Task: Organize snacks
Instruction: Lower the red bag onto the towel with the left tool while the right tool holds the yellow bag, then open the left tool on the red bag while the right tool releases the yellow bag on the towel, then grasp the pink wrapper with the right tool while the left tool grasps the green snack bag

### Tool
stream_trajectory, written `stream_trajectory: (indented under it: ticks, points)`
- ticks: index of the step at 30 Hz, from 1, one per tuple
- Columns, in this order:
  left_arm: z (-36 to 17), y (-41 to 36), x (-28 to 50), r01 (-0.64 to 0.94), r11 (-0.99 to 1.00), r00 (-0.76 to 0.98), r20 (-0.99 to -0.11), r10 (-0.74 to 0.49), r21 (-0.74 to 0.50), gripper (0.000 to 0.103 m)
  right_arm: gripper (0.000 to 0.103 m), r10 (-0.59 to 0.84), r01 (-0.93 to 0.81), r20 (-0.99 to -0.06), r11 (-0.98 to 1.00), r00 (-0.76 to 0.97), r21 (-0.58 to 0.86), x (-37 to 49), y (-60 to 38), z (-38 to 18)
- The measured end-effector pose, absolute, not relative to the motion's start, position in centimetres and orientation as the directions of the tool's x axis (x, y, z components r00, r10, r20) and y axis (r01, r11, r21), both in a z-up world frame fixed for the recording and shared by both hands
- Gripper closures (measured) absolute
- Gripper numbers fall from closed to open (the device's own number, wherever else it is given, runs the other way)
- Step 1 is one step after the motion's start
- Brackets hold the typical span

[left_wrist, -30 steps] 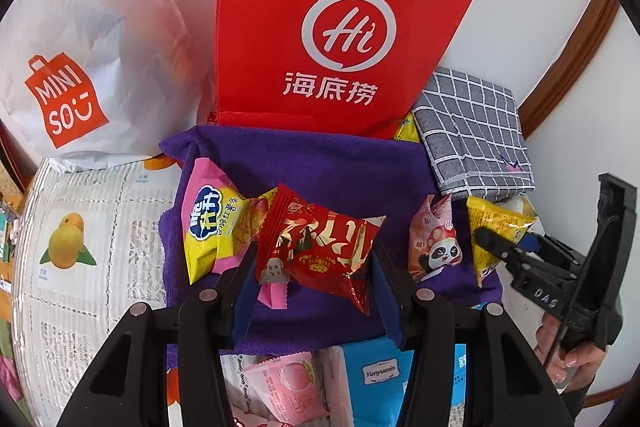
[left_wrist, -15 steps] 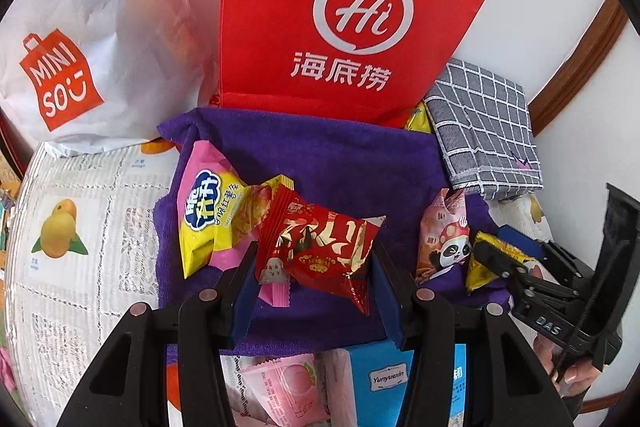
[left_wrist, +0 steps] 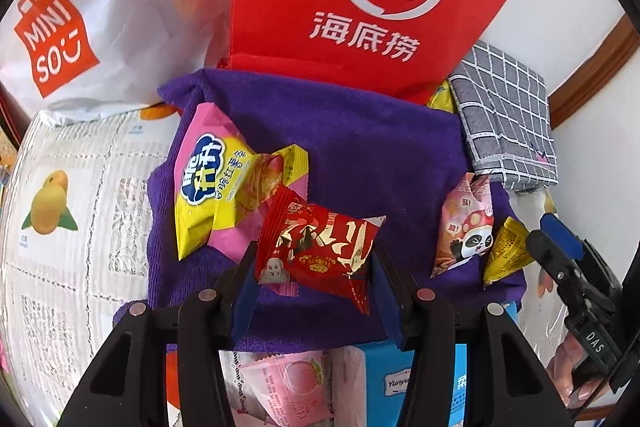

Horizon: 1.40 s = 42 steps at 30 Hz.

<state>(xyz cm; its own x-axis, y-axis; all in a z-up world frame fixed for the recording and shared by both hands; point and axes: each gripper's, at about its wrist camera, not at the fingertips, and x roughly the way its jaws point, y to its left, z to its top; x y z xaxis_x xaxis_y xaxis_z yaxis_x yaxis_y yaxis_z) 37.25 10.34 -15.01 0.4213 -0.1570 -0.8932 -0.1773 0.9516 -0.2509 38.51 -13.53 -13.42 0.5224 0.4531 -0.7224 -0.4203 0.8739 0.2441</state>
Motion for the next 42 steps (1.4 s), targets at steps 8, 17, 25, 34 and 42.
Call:
stream_trajectory:
  ticks: [8,17,25,34,42]
  points:
    - [-15.5,10.9,37.5,-0.206,0.943,0.394,-0.905,-0.164,-0.26,0.042,0.041,0.455,-0.419,-0.721,0.874,0.523,0.247,38.3,-13.6,-13.5]
    - [-12.8,11.5,36.3,-0.205,0.944,0.442,-0.885,-0.147,-0.259,0.039,0.041,0.458,-0.412,-0.706,0.875,0.54,0.253,36.8,-13.7,-12.6]
    - [-10.7,11.0,32.8,-0.162,0.959,0.484,-0.865,-0.13,-0.234,0.039,0.041,0.441,-0.416,-0.698,0.882,0.564,0.221,31.5,-13.4,-10.4]
    - [-10.3,13.1,27.2,-0.17,0.957,0.496,-0.86,-0.124,-0.236,0.039,0.041,0.478,-0.459,-0.723,0.853,0.498,0.248,24.6,-12.0,-10.3]
    - [-11.0,15.7,22.0,-0.2,0.946,0.498,-0.858,-0.127,-0.256,0.039,0.041,0.445,-0.486,-0.807,0.843,0.389,0.23,23.0,-7.5,-11.8]
